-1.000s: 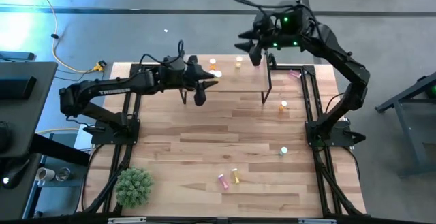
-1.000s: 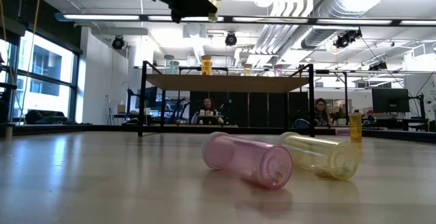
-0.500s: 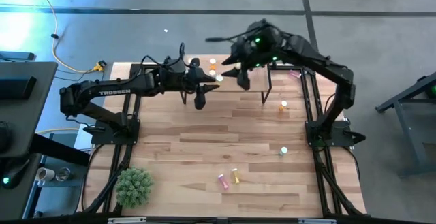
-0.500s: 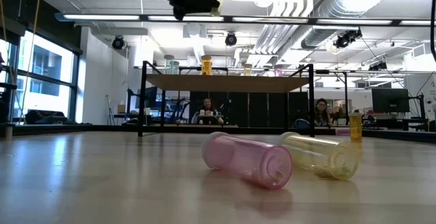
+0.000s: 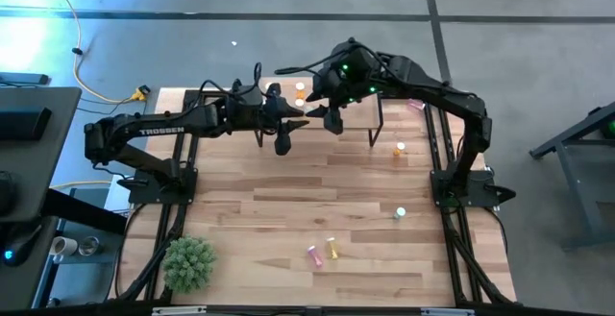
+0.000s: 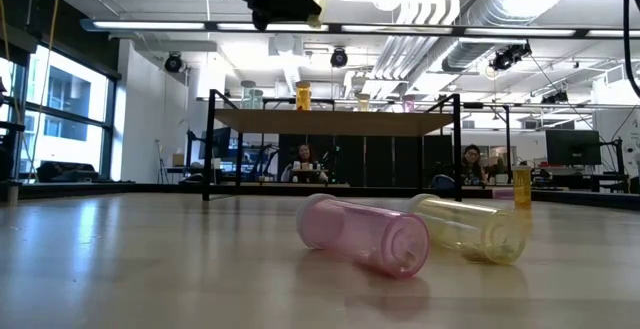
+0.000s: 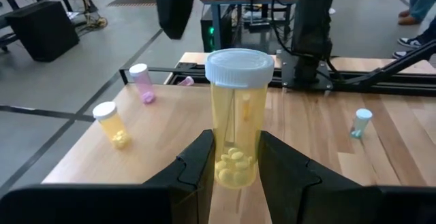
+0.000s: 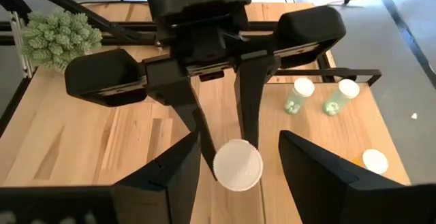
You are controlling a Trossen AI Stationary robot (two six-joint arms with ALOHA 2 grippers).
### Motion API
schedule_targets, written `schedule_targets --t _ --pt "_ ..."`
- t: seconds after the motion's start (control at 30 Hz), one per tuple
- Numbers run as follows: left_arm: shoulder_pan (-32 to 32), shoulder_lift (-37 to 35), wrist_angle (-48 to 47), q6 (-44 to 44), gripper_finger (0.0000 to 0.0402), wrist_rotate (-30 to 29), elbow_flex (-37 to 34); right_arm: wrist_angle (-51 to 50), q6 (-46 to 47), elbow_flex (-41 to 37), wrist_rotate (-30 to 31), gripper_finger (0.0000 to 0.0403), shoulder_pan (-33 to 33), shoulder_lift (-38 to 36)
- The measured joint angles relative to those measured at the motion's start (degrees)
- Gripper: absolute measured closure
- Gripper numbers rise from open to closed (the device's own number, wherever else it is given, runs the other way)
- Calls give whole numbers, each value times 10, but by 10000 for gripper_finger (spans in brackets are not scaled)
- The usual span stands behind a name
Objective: Pick and place medicine bottles onto shelf by color
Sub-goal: Put the top yellow pill bottle on the shelf aligned with the other yellow pill bottle
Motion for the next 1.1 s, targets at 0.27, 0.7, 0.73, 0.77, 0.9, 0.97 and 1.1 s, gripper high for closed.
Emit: schedule_targets --t 0.27,0.7,0.73,0.77,0.9,0.97,1.1 --pt "0 0 35 12 312 0 0 -19 15 0 0 213 0 2" --pt "0 0 35 19 312 0 0 -13 17 0 12 262 0 2" --pt "0 0 35 20 312 0 0 -14 17 0 12 270 0 2" --pt "0 0 35 21 312 0 0 -14 17 0 12 277 0 2" --pt "0 0 35 23 312 0 0 -14 17 0 11 296 0 3" --pt "0 0 34 23 312 0 0 -15 17 0 7 299 0 5" --pt "0 0 30 23 311 0 -1 -17 28 0 4 298 0 9"
